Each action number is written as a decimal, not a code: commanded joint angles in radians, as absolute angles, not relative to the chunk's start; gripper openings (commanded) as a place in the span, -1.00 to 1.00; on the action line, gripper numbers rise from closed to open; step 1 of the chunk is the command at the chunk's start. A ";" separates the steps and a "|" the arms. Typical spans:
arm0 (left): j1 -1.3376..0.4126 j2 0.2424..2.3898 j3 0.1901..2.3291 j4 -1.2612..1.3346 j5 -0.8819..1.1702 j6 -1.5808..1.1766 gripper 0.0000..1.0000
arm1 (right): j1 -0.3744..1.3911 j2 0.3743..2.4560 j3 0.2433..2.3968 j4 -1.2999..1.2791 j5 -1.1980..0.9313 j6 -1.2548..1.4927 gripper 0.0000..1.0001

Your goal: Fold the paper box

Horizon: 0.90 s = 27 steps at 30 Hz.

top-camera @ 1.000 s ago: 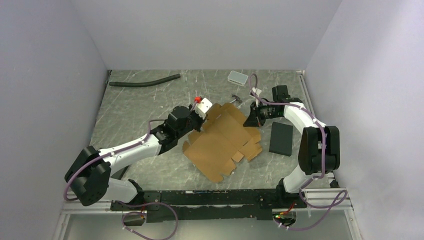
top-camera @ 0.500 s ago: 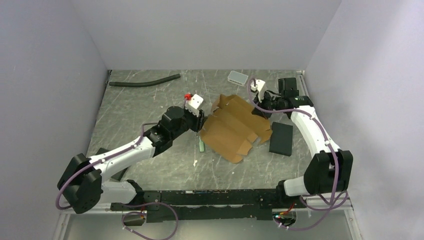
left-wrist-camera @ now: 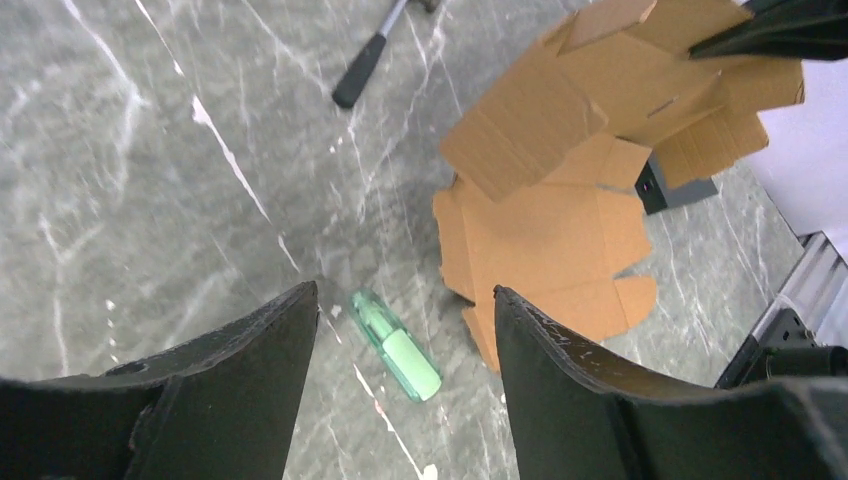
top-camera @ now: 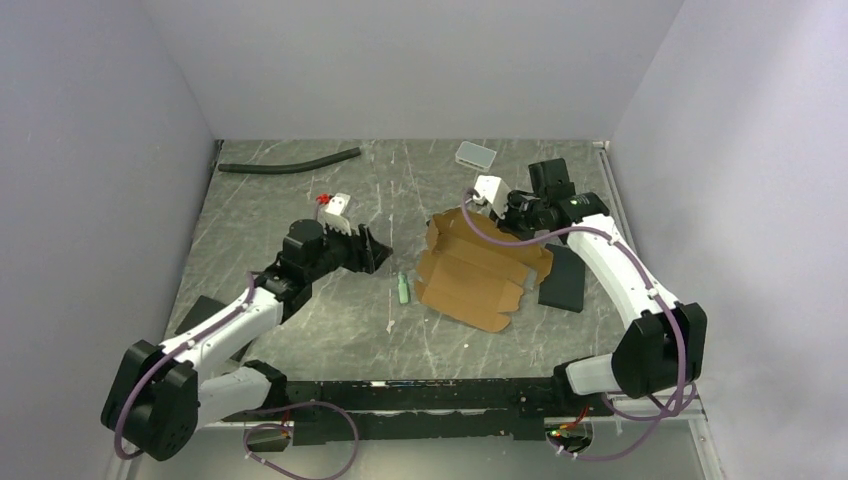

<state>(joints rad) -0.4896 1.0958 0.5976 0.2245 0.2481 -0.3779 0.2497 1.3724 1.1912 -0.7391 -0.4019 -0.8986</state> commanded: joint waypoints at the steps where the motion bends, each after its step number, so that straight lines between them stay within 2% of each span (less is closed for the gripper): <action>1: -0.479 1.122 0.567 0.352 0.354 -0.446 0.40 | 0.264 1.334 1.172 -0.690 -0.337 -0.897 -1.00; 16: -0.476 1.439 0.549 0.806 0.508 -0.524 0.45 | 0.301 1.300 1.098 -0.645 -0.312 -0.894 -1.00; 25: -0.477 1.595 0.624 0.892 0.603 -0.480 0.51 | 0.308 1.270 1.054 -0.635 -0.328 -0.907 -1.00; 27: -0.477 1.622 0.631 0.919 0.633 -0.471 0.58 | 0.308 1.267 1.053 -0.636 -0.325 -0.909 -1.00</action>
